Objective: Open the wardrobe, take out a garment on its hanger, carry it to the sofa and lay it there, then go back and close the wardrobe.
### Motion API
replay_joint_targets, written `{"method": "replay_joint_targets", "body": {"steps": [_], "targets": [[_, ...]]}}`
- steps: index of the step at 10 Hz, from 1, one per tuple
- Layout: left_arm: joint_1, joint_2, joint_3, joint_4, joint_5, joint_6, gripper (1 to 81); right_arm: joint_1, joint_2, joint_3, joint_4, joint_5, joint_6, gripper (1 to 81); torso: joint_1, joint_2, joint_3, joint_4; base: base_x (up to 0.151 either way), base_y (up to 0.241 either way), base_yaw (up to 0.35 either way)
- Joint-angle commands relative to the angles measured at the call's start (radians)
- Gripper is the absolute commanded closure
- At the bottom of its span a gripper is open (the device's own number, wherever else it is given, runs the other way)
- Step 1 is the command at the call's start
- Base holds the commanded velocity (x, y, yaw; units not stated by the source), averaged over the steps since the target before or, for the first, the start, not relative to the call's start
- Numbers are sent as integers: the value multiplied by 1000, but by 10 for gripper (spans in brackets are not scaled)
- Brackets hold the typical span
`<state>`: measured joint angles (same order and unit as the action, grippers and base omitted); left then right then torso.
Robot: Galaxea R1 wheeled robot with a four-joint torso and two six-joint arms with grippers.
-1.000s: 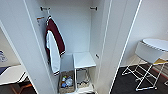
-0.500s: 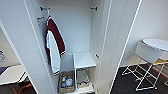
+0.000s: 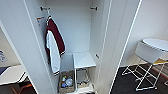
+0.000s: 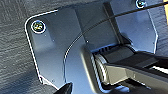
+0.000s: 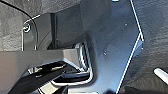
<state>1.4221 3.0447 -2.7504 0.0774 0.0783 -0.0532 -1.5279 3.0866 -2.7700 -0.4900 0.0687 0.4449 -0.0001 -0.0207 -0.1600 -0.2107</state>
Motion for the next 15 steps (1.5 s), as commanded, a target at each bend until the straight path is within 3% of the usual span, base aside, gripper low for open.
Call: {"method": "replay_joint_targets", "body": {"steps": [1,5,10,11,12,14,15], "targets": [[-33,2,1,-2,64,6,10,30,3,4,-7,-50,-2,10,0,0,0,0,0,0,0],[-33,0,1,-2,64,6,10,28,0,4,-7,-49,0,10,0,0,0,0,0,0,0],[-33,0,1,-4,63,6,10,27,-1,4,-7,-49,0,10,0,0,0,0,72,0,0],[-33,0,1,-4,63,6,10,27,-1,4,-9,-49,-2,10,0,0,0,20,77,0,0],[-33,0,1,-4,63,6,10,25,-1,6,-9,-47,-2,10,0,0,0,84,77,0,0],[-33,0,1,-4,63,6,10,28,0,6,-9,-49,-2,10,0,0,0,127,77,0,0],[-33,0,1,-4,63,6,10,28,-1,4,-9,-47,-2,10,0,0,0,61,77,0,0]]}}
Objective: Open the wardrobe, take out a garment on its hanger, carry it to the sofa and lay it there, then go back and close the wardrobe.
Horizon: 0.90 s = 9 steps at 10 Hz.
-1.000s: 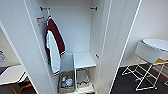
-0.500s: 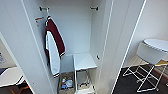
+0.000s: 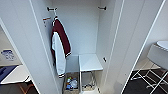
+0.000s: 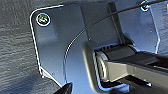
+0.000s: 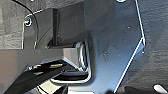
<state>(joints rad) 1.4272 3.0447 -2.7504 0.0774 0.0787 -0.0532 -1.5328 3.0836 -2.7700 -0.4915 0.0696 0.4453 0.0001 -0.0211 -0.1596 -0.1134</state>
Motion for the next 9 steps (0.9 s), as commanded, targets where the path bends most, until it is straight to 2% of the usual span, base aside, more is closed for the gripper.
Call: {"method": "replay_joint_targets", "body": {"steps": [1,2,3,9], "targets": [[-38,-1,1,-4,62,6,10,35,2,4,-6,-48,0,10,0,0,0,-4,77,0,0],[-38,-1,1,-4,62,6,10,35,2,4,-6,-48,0,10,0,0,0,20,77,0,0],[-38,0,1,-4,62,6,10,36,2,4,-4,-48,0,10,0,0,0,29,77,0,0],[-38,-1,1,-2,62,6,10,39,3,4,-2,-50,1,10,0,0,0,28,76,0,0]]}}
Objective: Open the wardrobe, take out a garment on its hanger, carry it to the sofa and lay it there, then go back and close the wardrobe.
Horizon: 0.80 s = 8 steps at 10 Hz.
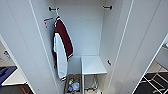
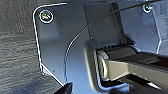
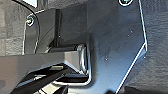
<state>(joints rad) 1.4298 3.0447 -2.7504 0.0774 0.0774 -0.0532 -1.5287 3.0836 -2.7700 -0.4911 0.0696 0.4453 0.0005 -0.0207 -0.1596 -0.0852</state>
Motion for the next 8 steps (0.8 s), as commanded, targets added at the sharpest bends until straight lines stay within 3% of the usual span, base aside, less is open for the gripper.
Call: {"method": "replay_joint_targets", "body": {"steps": [1,3,8], "targets": [[-41,-1,1,-2,64,6,10,35,5,4,-3,-50,1,10,0,0,0,0,71,0,0],[-41,0,1,-2,64,4,10,38,8,4,-1,-50,3,10,0,0,0,0,68,0,0],[-41,-15,7,-19,76,-8,10,43,-4,35,6,-24,9,10,0,0,0,0,0,0,0]]}}
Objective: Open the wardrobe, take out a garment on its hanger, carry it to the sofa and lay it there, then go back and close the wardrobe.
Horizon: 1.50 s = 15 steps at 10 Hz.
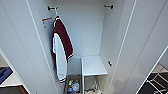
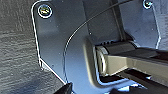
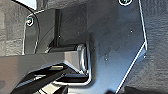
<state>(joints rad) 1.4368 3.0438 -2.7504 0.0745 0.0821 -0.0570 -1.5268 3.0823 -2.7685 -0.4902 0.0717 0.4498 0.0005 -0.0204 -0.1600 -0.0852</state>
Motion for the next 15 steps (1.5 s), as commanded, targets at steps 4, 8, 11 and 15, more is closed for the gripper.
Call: {"method": "replay_joint_targets", "body": {"steps": [4,8,11,15], "targets": [[-55,-166,170,-18,61,-7,10,64,-213,340,4,-24,9,10,0,0,0,0,0,0,0],[-101,-434,448,-61,57,-9,10,115,-528,620,27,31,75,10,0,0,0,0,0,0,0],[-141,-661,690,-74,44,-15,10,148,-690,676,36,77,113,10,0,0,0,0,0,0,0],[-167,-937,966,-105,-70,-27,10,220,-919,738,41,212,237,10,0,0,0,0,0,0,0]]}}
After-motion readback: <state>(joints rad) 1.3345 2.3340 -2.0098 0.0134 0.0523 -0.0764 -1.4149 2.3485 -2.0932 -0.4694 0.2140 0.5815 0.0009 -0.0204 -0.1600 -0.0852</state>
